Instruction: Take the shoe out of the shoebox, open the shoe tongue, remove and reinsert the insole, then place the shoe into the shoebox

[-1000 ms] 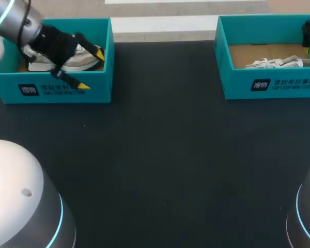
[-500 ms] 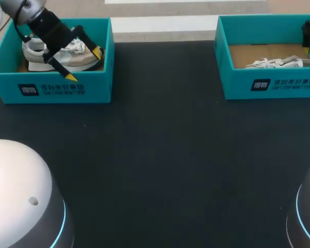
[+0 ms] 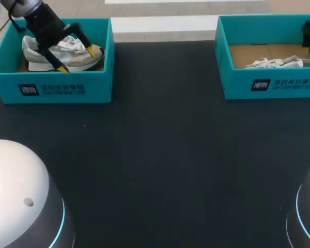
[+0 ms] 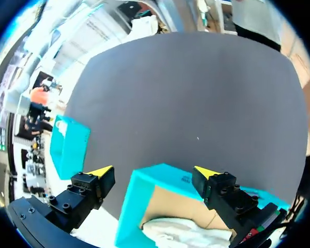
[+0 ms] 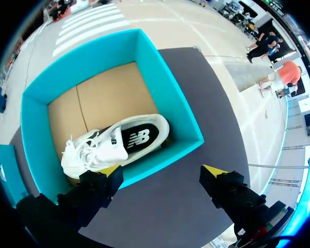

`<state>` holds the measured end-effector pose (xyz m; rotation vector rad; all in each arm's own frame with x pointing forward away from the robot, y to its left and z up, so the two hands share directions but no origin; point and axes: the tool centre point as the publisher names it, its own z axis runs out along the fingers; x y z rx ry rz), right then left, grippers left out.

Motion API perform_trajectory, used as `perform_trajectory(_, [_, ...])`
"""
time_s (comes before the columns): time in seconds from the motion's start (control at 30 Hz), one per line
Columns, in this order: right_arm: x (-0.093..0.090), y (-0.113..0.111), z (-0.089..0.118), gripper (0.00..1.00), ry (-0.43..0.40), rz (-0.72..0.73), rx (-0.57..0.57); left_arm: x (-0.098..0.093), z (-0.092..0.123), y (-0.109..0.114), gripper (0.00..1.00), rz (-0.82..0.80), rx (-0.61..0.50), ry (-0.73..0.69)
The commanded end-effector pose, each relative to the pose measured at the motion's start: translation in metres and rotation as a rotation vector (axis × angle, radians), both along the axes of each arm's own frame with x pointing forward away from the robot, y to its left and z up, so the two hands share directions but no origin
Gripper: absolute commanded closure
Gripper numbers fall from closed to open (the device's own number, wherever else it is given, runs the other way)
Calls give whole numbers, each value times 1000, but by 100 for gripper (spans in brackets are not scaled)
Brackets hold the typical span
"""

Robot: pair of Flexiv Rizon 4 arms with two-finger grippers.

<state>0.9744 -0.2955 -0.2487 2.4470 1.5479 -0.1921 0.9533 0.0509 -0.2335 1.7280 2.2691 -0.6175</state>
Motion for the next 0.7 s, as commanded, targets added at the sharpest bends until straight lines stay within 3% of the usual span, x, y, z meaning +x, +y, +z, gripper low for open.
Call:
perform_trajectory(0.03, [0, 0, 0, 0, -1, 0, 0, 24, 11, 11, 0, -320, 196, -154])
perform_trajectory(0.13, [0, 0, 0, 0, -1, 0, 0, 31, 19, 29, 0, -490, 313, -275])
perform_trajectory(0.6, [0, 0, 0, 0, -1, 0, 0, 31, 19, 29, 0, -490, 313, -275])
perform_trajectory(0.7, [0, 0, 0, 0, -1, 0, 0, 43, 7, 32, 0, -488, 299, -271])
